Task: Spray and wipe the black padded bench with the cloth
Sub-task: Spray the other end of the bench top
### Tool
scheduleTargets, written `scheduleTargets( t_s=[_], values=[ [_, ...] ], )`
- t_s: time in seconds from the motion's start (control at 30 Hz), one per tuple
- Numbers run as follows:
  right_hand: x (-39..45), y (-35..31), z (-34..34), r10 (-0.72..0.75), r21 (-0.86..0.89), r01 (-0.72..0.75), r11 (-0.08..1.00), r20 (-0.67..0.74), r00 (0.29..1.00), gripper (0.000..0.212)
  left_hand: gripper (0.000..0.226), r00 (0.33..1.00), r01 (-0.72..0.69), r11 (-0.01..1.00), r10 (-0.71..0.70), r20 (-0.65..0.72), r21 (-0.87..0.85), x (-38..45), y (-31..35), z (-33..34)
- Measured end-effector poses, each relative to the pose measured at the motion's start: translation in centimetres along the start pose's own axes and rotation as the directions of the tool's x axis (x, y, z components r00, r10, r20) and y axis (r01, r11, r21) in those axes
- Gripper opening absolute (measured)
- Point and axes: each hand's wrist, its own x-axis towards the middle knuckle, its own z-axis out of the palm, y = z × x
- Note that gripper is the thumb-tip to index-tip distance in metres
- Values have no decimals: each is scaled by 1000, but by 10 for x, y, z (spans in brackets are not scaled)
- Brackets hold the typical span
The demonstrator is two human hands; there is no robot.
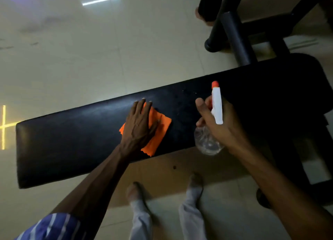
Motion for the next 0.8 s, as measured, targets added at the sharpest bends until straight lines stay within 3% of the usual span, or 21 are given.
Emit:
scheduleTargets(
  t_s=[0.13, 0.33, 0.4, 0.53, 0.8],
  values=[
    [17, -43, 50, -154, 59, 152, 987, 21, 988, 34, 65, 994, 94, 993, -98, 57, 67, -17, -43, -10],
    [26, -97, 141, -279, 90, 271, 958, 102, 955, 33, 69, 956, 265, 964, -265, -128, -23, -61, -116, -30],
    [28, -109, 171, -340, 45, 337, 940, 100, 935, 40, 71, 941, 314, 948, -317, -115, -42, -72, -134, -29],
    [29, -124, 222, -388, -29, 400, 916, 189, 902, 44, 81, 959, 278, 961, -278, 51, 7, -88, -161, -20],
    [24, -105, 277, -382, -161, 438, 885, 288, 878, 50, 83, 965, 259, 965, -258, 40, -30, -97, -172, -14]
  ],
)
